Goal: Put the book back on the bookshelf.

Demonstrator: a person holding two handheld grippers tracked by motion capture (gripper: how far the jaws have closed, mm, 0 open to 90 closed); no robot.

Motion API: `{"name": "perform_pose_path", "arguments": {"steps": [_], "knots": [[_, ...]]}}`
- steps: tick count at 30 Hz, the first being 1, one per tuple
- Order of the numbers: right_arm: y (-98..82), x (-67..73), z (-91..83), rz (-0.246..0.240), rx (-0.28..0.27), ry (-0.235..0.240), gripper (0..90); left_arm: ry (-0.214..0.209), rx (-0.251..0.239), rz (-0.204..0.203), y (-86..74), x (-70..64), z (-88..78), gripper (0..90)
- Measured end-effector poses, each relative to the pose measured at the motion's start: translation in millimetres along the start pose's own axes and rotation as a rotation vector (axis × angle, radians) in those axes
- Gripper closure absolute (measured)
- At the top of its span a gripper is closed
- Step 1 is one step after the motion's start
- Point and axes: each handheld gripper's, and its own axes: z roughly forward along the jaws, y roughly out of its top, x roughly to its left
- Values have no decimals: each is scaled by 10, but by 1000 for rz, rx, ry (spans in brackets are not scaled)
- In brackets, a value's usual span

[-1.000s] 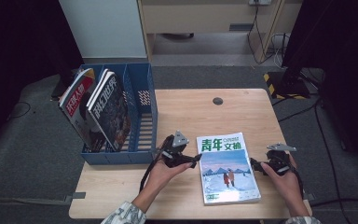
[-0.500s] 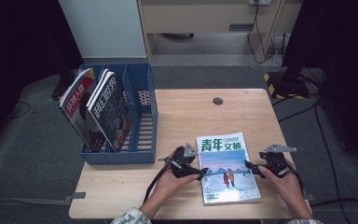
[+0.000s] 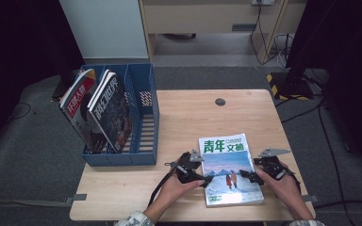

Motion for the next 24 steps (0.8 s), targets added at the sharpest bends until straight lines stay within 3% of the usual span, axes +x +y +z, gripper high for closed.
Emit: {"name": "perform_pose_path", "arguments": {"steps": [5, 7, 16, 21, 24], "knots": [[5, -8, 34, 12, 8, 37, 118, -42, -7, -32, -22, 12, 23, 152], [12, -9, 45, 13, 4, 37, 117, -59, -8, -23, -26, 3, 31, 161], [53, 8, 128, 2, -7, 23, 49, -60, -25, -22, -44, -12, 42, 151], [60, -5, 103, 10, -15, 9, 128, -61, -30, -21, -48, -14, 48, 141], [73, 14, 47, 4, -28, -24, 229, -60, -34, -19, -51, -13, 53, 133]]}}
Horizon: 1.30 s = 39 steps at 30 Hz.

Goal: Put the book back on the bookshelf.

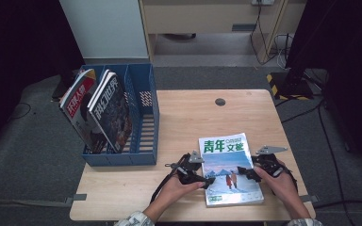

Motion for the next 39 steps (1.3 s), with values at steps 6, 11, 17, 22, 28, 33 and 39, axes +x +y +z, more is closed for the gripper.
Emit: {"name": "perform_pose_path", "arguments": {"steps": [6, 11, 17, 22, 28, 33, 39], "knots": [[-47, 37, -88, -22, 24, 12, 263, 0, -6, 1, -6, 0, 2, 130], [-111, 20, -163, -5, 51, 61, 279, -1, -10, 4, -11, 2, 2, 130], [-113, -35, -139, -9, 38, 97, 245, 0, -13, 4, -12, 3, 6, 125], [-70, -70, -101, -1, 21, 105, 222, 0, -15, 5, -14, 3, 7, 124], [7, -73, -83, 9, -4, 99, 219, 0, -15, 5, -14, 3, 8, 124], [156, 52, 40, -25, -15, 102, 202, 0, -12, 13, -15, 7, 5, 123], [248, 62, 178, -48, 19, 112, 209, 1, -19, 13, -21, 7, 6, 123]]}}
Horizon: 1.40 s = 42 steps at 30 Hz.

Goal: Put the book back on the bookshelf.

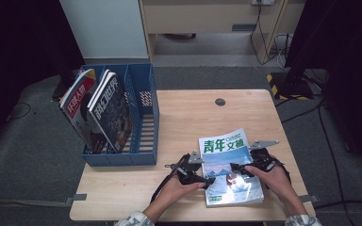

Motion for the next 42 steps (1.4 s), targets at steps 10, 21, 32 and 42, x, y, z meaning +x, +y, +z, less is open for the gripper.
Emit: {"name": "perform_pose_path", "arguments": {"steps": [10, 21, 32, 42], "knots": [[123, -15, 97, -29, 25, -30, 342, 14, -17, -2, 1, -3, 30, 95], [152, 67, 109, -27, 38, -114, 482, 13, -28, 0, -13, 2, 29, 91], [130, 174, -4, -48, -92, -120, 842, 21, -33, -12, -5, 27, 31, 92], [199, 395, -109, -197, -155, -161, 866, 34, -41, -37, 7, 57, 38, 87]]}}
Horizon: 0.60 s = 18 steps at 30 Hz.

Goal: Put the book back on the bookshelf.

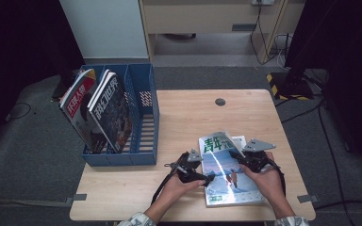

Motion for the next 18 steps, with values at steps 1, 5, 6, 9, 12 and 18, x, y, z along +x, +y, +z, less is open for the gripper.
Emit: {"name": "perform_pose_path", "arguments": {"steps": [1, 5, 6, 9, 12, 18], "knots": [[11, 14, -12, -9, -4, -2, 866, -2, 0, -3, 0, 0, 0, 83], [43, 54, -81, -33, -37, -7, 866, -24, -8, -18, -1, 21, -1, 65], [50, 60, -101, -38, -47, -9, 867, -39, -10, -22, 0, 24, 0, 63], [75, 69, -149, -34, -96, -2, 867, -94, -16, -33, 1, 23, 11, 63], [93, 66, -163, -25, -141, 12, 867, -115, -14, -32, 5, 6, 25, 63], [28, -29, -107, 30, -138, 37, 860, -100, -17, -40, 8, 1, 28, 68]]}}
